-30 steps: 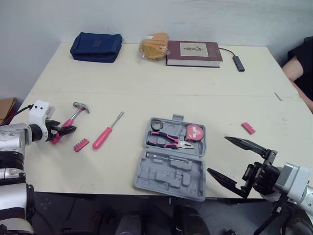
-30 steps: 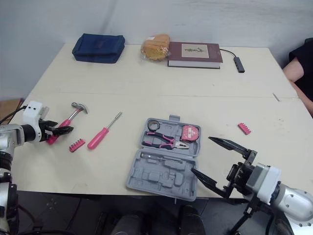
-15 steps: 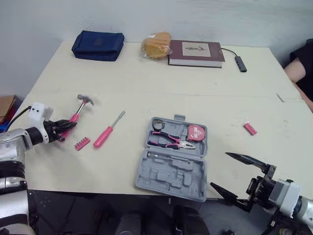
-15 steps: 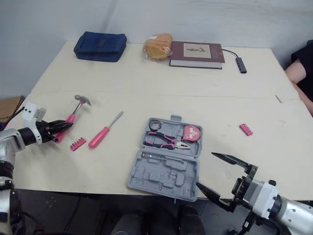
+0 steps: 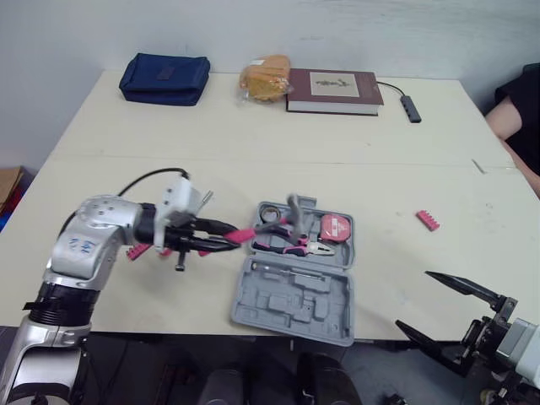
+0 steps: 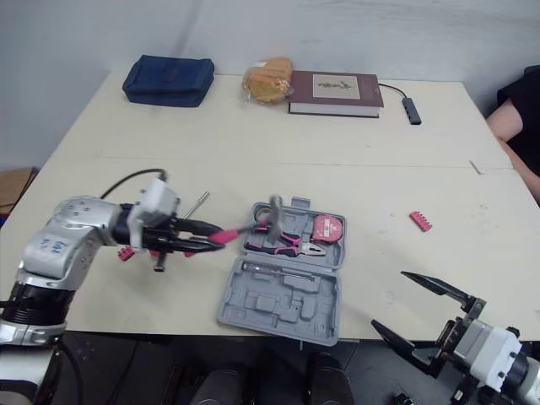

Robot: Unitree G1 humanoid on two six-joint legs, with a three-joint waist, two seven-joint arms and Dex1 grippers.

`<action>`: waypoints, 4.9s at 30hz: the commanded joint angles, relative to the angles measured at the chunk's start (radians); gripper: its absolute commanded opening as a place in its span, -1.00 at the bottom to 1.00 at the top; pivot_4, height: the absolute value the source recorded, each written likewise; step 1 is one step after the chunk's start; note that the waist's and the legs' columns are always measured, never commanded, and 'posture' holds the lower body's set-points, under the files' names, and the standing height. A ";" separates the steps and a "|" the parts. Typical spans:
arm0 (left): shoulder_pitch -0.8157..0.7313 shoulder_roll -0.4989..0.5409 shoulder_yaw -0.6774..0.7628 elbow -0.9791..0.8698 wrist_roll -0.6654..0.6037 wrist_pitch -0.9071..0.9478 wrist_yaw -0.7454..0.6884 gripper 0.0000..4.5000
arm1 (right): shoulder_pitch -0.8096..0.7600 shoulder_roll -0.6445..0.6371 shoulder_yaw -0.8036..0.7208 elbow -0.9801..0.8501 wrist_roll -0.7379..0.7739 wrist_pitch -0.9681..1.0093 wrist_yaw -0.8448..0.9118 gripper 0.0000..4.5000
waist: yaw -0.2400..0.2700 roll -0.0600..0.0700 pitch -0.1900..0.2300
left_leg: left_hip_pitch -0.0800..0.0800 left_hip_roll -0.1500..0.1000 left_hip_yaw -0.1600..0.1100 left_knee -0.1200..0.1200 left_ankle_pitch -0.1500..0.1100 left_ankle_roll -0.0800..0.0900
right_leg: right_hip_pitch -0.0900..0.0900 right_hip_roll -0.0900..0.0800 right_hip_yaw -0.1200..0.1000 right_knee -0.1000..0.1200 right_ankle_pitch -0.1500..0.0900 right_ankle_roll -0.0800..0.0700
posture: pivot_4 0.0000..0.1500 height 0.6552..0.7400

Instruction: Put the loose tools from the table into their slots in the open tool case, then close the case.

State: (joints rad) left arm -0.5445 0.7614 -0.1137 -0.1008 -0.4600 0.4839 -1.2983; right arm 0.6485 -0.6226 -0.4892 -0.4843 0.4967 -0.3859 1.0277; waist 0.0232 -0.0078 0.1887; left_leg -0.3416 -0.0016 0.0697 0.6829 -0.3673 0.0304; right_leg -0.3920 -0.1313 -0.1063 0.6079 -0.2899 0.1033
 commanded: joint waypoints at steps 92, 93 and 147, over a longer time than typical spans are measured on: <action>0.001 -0.283 -0.393 0.115 0.438 -0.241 0.102 -0.98 | 0.109 0.077 0.009 -0.247 -0.082 0.145 -0.172 1.00 | 0.004 0.005 0.000 | 0.001 -0.003 -0.003 0.002 0.002 0.003 | 0.003 -0.001 0.000 0.000 0.001 0.001 | 1.00 1.00; 0.007 -0.283 -0.395 0.112 0.437 -0.242 0.106 -0.98 | 0.107 0.076 0.007 -0.248 -0.082 0.147 -0.172 1.00 | 0.004 0.005 -0.001 | 0.002 -0.003 -0.003 0.002 0.002 0.003 | 0.003 -0.001 0.000 0.000 0.001 0.001 | 1.00 1.00; 0.523 0.198 0.716 0.896 0.075 -0.731 0.315 0.98 | 0.092 0.156 -0.358 0.446 -0.026 -0.164 -0.167 1.00 | -0.008 0.022 -0.007 | 0.005 0.003 -0.003 -0.009 -0.016 0.000 | 0.006 -0.002 -0.004 -0.017 -0.001 -0.002 | 1.00 1.00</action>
State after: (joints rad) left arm -0.0368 0.9418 0.5621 0.7977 -0.3722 -0.2245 -0.9937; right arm 0.7315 -0.4599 -0.7967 -0.0570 0.4618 -0.5244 0.8695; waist 0.0152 0.0147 0.1818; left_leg -0.3361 0.0015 0.0670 0.6738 -0.3835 0.0298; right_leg -0.3855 -0.1338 -0.1106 0.5909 -0.2908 0.1013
